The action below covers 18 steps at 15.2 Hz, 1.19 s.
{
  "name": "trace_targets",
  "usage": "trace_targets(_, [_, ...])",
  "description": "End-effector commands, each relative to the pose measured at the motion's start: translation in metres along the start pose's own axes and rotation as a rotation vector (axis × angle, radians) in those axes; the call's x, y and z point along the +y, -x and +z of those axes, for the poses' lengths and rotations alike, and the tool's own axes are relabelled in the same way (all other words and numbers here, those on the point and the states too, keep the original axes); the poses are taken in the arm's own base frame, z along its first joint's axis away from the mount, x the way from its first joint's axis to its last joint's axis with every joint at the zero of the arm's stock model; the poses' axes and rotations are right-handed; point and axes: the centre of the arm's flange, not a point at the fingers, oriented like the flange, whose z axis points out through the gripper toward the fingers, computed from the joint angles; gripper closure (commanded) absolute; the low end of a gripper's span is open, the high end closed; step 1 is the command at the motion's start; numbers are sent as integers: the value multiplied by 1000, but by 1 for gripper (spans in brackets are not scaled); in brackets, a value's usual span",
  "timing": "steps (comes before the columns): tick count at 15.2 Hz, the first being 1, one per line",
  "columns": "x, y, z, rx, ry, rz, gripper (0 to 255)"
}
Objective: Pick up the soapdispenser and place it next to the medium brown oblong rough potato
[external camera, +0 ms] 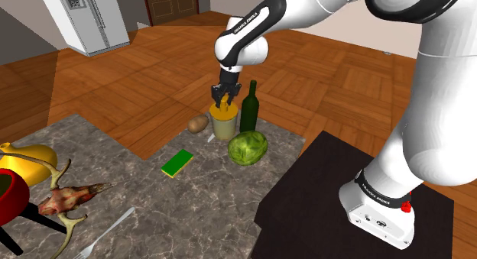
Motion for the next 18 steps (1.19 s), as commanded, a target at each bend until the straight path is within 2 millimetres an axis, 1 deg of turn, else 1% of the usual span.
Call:
trace_targets(1, [2,0,11,1,0,0,255])
trace_targets(12, [13,1,68,1,0,0,255])
trace_targets(13, [13,1,70,1,0,0,255])
trace_targets(18, [13,1,70,1,0,0,255])
